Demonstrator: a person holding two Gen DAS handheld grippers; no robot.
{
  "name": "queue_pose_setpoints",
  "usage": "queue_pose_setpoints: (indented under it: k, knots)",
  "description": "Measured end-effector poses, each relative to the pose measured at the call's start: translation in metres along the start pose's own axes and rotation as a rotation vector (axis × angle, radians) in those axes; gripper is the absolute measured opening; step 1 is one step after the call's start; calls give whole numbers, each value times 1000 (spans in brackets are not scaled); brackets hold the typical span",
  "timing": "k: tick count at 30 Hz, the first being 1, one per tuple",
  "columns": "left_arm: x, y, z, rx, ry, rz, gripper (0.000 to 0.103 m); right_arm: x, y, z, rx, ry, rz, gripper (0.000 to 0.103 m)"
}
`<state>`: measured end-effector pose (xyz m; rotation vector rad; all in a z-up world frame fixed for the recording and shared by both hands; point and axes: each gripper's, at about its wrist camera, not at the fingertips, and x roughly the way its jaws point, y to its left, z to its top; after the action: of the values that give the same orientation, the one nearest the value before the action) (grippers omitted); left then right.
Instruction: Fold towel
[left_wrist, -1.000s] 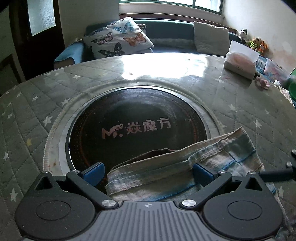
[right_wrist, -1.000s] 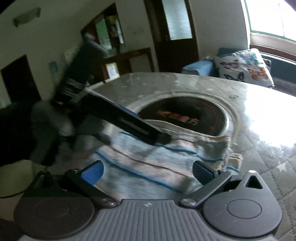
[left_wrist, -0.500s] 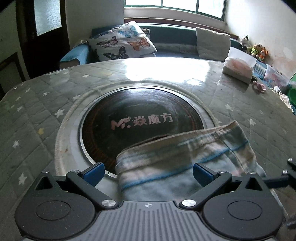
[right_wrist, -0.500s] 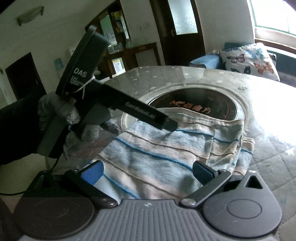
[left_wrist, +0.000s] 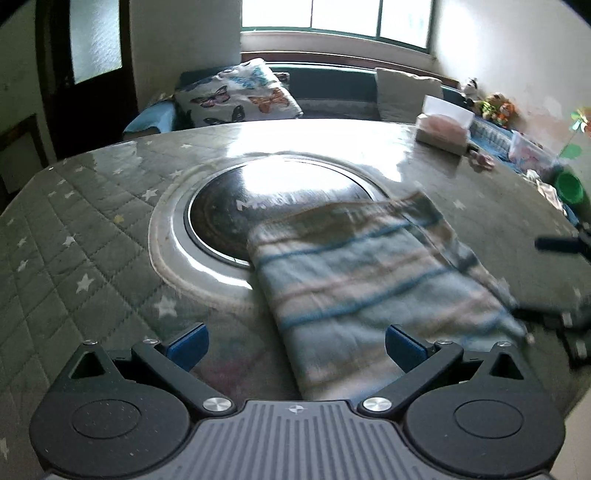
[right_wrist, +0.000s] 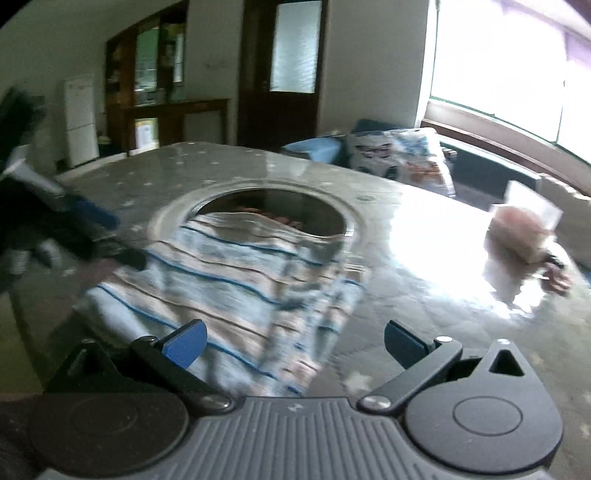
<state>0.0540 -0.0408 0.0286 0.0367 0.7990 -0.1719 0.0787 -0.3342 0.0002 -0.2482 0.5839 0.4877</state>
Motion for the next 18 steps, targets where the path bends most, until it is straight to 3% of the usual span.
queue_pose_setpoints:
  k: [5,9,18]
  knots:
    - [-1,-8,-21,39,27,0,103,-2,-11,-11,28,19,-73,103]
    - [5,-6,-32,28,47,7,103,7,-9,-19,19,68,-74,103]
    - [1,-1,-30,24,45,3,103,8,-7,-20,13,77,-65,103]
